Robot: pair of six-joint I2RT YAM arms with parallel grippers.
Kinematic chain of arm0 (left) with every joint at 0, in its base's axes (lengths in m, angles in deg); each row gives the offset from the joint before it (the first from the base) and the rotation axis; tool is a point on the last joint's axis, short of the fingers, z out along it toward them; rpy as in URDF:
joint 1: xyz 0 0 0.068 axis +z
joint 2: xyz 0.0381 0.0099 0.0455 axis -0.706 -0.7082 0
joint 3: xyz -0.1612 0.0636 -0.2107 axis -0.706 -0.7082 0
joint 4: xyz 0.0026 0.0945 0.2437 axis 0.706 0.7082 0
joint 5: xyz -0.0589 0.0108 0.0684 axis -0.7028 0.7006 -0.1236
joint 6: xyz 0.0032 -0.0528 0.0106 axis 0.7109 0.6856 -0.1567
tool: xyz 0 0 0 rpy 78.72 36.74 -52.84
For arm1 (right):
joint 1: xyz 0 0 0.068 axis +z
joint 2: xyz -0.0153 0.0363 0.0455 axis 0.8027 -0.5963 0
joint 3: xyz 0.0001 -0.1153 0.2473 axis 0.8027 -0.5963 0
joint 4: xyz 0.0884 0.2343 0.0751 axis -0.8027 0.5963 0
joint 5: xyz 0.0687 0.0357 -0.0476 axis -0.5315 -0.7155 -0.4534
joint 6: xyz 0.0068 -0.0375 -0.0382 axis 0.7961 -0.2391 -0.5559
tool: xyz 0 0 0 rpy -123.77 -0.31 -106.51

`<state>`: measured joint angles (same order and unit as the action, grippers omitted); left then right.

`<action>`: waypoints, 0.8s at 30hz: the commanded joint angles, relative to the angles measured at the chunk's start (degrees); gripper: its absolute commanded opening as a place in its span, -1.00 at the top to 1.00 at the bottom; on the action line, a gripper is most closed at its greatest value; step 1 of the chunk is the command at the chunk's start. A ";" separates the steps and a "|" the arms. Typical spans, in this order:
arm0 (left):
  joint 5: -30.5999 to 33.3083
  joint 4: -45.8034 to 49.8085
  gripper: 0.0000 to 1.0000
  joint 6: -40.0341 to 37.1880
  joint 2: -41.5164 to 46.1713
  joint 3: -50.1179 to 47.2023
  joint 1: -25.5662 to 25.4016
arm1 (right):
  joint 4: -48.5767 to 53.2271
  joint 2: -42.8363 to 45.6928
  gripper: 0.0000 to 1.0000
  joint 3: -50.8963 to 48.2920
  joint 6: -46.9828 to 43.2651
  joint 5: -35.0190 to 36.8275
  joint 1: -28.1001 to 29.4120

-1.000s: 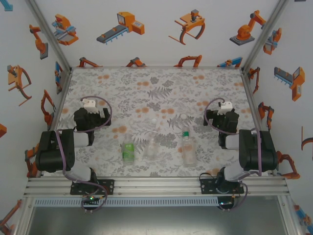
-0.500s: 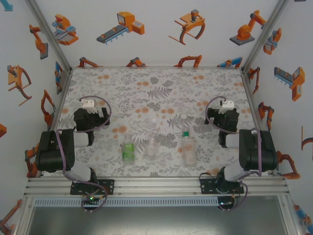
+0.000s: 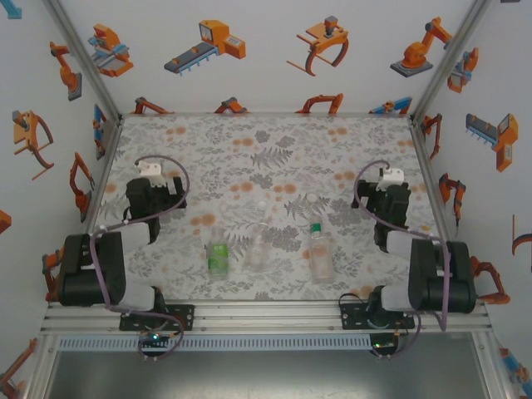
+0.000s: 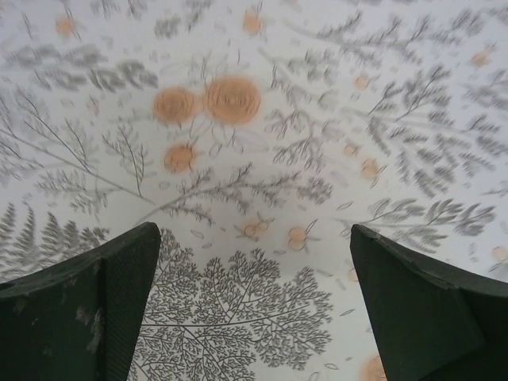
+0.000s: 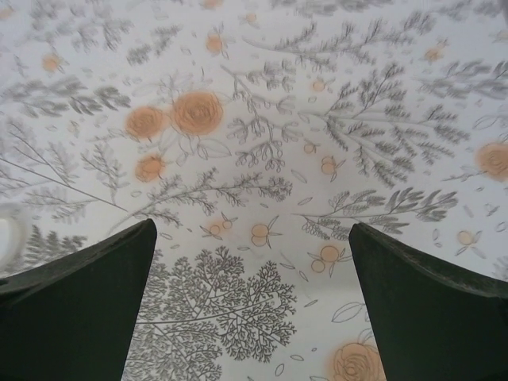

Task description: Screw on the bottle caps

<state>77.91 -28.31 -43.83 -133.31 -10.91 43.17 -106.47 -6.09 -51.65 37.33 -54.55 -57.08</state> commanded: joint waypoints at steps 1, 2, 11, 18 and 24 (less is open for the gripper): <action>7.01 11.72 -0.94 -0.37 6.06 3.94 -2.87 | 12.18 7.16 -0.91 4.90 4.00 -0.05 -0.14; 8.13 14.00 -0.94 0.06 7.10 4.78 -3.38 | 14.99 8.43 -0.88 5.96 5.12 -0.89 -0.08; 8.98 42.32 -0.94 10.18 15.68 17.98 -3.80 | 53.97 15.07 -0.65 23.18 14.65 -3.93 5.63; 8.16 62.79 -0.94 7.97 16.91 32.81 -3.21 | 75.91 11.81 -0.65 35.00 16.60 -0.23 16.91; 2.13 59.55 -0.94 0.70 20.82 30.45 -3.10 | 87.27 3.11 -0.61 43.15 19.72 6.63 27.21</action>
<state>83.42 29.24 -38.95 -114.69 22.54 39.85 -29.97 0.21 -11.19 53.81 -52.52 -34.10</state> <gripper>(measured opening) 0.966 0.811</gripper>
